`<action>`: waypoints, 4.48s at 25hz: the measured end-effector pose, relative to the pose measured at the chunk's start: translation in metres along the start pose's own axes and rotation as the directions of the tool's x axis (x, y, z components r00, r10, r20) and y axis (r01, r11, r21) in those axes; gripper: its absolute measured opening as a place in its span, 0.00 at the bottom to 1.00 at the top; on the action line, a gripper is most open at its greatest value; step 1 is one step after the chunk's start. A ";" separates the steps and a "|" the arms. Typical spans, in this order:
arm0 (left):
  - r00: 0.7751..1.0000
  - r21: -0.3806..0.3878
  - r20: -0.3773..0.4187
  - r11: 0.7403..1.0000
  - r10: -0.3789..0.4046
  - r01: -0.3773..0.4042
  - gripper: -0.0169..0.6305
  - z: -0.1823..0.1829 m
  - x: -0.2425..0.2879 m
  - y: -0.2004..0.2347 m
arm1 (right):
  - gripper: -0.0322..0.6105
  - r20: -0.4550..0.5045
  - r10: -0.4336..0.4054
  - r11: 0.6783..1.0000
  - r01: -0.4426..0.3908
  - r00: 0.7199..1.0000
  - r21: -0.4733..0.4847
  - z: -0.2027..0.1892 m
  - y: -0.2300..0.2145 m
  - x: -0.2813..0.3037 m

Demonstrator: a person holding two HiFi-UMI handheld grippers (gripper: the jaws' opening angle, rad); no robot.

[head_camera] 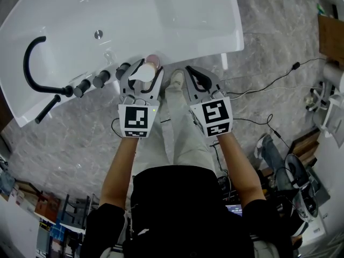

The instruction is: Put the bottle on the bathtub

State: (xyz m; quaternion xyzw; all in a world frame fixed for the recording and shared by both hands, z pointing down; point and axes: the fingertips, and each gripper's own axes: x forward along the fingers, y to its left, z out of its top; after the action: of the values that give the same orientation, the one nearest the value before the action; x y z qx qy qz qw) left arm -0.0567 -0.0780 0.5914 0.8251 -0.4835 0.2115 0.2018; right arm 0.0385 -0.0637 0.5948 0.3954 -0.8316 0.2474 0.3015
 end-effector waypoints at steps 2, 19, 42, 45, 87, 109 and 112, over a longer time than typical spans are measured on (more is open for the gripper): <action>1.000 0.003 0.001 1.000 -0.001 0.001 0.38 -0.001 -0.001 -0.001 | 0.09 -0.006 -0.002 1.000 0.002 1.000 -0.003 -0.002 0.001 0.000; 1.000 0.016 -0.009 1.000 -0.021 0.022 0.38 -0.014 -0.003 -0.010 | 0.09 -0.003 -0.006 1.000 0.006 1.000 0.003 -0.013 0.014 0.001; 1.000 0.004 -0.008 1.000 -0.030 0.030 0.40 -0.015 -0.003 -0.014 | 0.09 -0.003 -0.012 1.000 0.012 1.000 0.012 -0.018 0.014 -0.004; 1.000 0.016 -0.011 0.999 -0.029 0.029 0.41 -0.015 -0.003 -0.014 | 0.09 -0.004 -0.012 1.000 0.012 1.000 0.009 -0.017 0.014 -0.004; 0.997 0.020 0.069 0.999 0.041 -0.043 0.05 0.129 -0.156 0.002 | 0.09 0.228 -0.064 0.980 0.105 0.972 -0.170 0.160 0.057 -0.142; 0.923 0.072 0.379 0.992 0.070 -0.105 0.05 0.347 -0.256 -0.026 | 0.09 0.479 -0.085 0.948 0.219 0.874 -0.231 0.305 0.053 -0.282; 0.912 0.094 0.406 0.989 0.068 -0.116 0.05 0.360 -0.271 -0.026 | 0.09 0.515 -0.093 0.943 0.242 0.852 -0.230 0.316 0.051 -0.295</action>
State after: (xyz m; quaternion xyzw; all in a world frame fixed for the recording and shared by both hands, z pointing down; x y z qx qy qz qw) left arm -0.0979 -0.0669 0.1419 0.8375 -0.5399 0.0749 0.0398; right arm 0.0496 -0.0902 0.1602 0.4695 -0.8697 -0.0134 0.1518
